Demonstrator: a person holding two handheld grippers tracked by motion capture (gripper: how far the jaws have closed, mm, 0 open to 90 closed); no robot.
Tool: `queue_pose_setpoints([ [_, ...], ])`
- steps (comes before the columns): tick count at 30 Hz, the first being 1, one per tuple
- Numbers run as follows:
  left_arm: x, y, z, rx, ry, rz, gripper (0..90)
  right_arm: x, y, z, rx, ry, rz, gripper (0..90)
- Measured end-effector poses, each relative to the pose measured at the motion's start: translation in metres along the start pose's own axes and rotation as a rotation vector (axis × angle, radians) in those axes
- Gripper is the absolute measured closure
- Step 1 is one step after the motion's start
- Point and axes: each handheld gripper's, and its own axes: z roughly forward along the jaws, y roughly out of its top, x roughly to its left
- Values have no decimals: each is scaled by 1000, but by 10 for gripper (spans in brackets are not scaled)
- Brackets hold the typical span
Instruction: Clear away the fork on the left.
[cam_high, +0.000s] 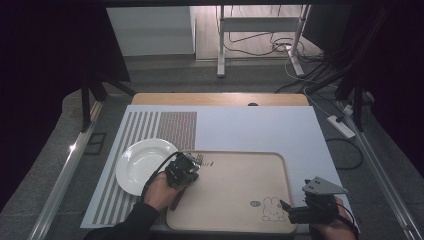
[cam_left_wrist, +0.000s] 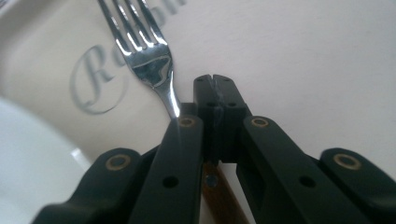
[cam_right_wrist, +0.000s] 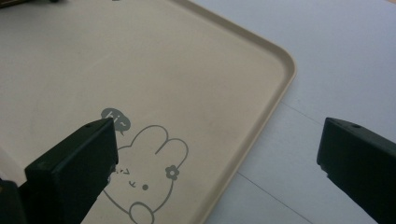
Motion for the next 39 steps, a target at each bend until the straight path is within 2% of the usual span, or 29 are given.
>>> queue_pose_setpoints([
  [7, 11, -6, -3, 1, 27, -35, 888, 0, 0, 0, -1, 0, 0, 0],
  [18, 18, -9, -5, -2, 20, -73, 888, 1, 0, 0, -3, 2, -5, 0],
  [25, 19, -11, -6, -7, 6, -72, 888, 1, 0, 0, -4, 3, -8, 0],
  [39, 21, -14, -16, -75, -48, -71, 871, 1, 1, 0, -3, 3, -11, 0],
])
